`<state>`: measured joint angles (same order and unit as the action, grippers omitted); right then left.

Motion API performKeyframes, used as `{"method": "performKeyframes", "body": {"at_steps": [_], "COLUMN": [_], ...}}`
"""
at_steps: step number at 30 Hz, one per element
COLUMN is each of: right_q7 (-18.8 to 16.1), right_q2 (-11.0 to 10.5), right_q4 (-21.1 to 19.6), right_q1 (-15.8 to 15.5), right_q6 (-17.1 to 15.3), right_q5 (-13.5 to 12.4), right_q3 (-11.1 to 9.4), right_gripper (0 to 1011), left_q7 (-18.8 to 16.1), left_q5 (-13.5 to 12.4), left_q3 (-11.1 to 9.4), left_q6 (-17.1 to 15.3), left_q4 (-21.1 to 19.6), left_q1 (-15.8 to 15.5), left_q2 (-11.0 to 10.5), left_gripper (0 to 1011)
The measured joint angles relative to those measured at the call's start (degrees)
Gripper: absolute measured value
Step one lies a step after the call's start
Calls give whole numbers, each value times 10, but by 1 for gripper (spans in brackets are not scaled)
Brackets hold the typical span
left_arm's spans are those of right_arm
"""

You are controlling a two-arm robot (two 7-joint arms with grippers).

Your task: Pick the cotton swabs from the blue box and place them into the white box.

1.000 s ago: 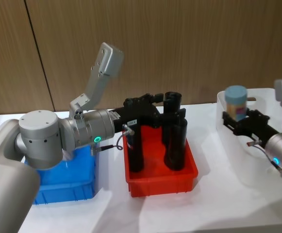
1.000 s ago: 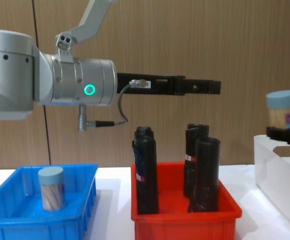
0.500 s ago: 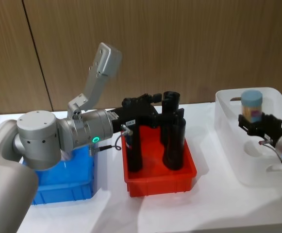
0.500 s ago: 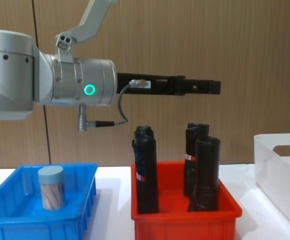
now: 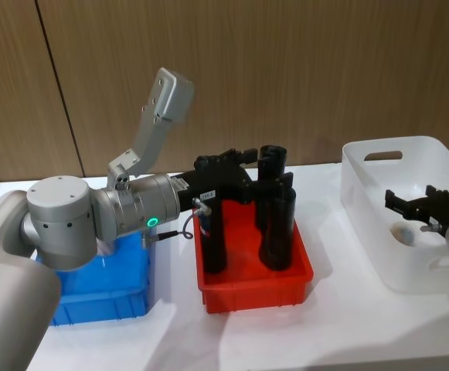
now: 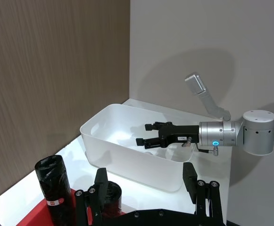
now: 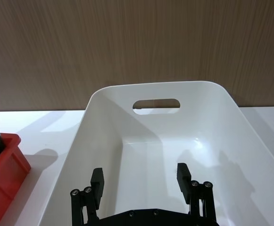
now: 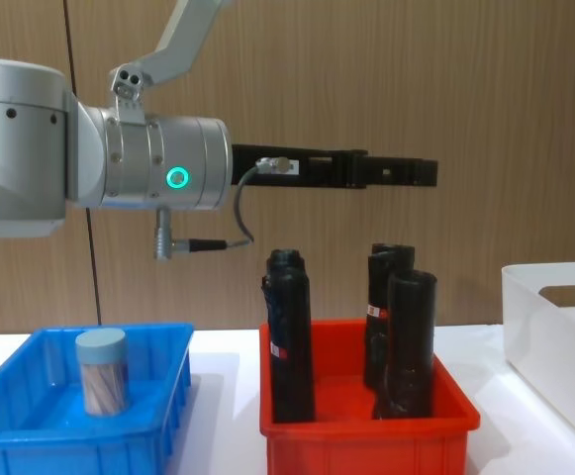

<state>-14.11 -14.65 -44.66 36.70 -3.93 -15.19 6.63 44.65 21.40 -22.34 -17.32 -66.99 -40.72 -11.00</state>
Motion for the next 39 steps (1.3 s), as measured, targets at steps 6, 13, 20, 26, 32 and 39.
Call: {"method": "performKeyframes", "body": {"at_steps": [6, 13, 20, 26, 32, 39], "right_q7": [-6, -12, -15, -17, -18, -19], "right_q2": [0, 0, -1, -1, -1, -1], "right_q4": [20, 29, 31, 31, 32, 32], "right_q1": [9, 13, 13, 13, 13, 13], "right_q6": [5, 10, 12, 13, 14, 14], "right_q5": [-3, -7, -8, -10, -11, -11], "right_q3": [-3, -6, -8, -9, -9, -10], "right_gripper": [1001, 1001, 1002, 1001, 1001, 1001], "left_q7": [0, 0, 0, 0, 0, 0], "left_q5": [0, 0, 0, 0, 0, 0], "left_q3": [0, 0, 0, 0, 0, 0], "left_q6": [0, 0, 0, 0, 0, 0], "left_q4": [0, 0, 0, 0, 0, 0], "left_q1": [0, 0, 0, 0, 0, 0], "left_q2": [0, 0, 0, 0, 0, 0], "left_gripper": [1004, 1004, 1004, 1004, 1004, 1004]}}
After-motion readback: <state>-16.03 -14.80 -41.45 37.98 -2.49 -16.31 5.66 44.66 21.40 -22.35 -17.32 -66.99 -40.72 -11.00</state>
